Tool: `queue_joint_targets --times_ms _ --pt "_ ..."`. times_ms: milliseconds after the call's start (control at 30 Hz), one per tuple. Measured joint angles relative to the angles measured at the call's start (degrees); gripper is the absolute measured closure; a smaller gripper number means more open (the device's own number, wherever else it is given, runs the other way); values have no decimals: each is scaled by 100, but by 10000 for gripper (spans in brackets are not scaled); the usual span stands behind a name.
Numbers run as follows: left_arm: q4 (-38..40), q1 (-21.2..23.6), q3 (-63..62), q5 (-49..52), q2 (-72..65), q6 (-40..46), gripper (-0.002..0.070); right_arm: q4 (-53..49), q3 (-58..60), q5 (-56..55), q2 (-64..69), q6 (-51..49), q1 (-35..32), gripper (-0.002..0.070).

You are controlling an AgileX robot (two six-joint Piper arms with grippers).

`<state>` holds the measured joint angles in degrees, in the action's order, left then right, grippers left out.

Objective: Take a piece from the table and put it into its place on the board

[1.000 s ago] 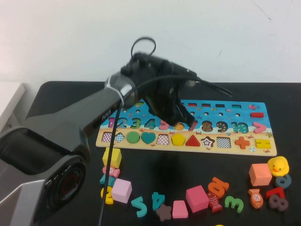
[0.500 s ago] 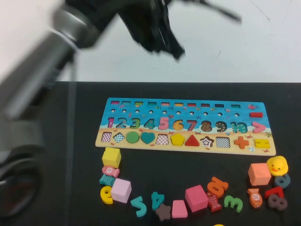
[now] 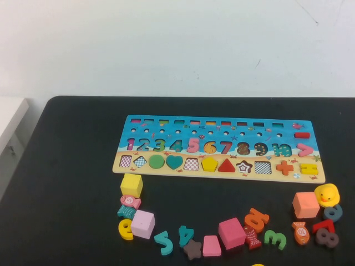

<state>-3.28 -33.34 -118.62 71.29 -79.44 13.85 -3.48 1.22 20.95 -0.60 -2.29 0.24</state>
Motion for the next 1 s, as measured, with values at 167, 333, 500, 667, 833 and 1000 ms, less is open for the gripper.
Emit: queue_joint_targets --times_ms 167,333,500,667,833,1000 --pt "94 0 2409 -1216 1623 48 675 0 0 0 0 0 0 657" --pt "132 0 5147 -3099 3394 62 675 0 0 0 0 0 0 657" --pt "164 0 7096 -4512 4793 -503 675 0 0 0 0 0 0 657" --pt "121 0 7987 -4779 5266 -822 675 0 0 0 0 0 0 657" --pt "99 0 8620 -4649 5289 -841 675 0 0 0 0 0 0 658" --pt "99 0 9095 -4547 5289 -844 675 0 0 0 0 0 0 657"
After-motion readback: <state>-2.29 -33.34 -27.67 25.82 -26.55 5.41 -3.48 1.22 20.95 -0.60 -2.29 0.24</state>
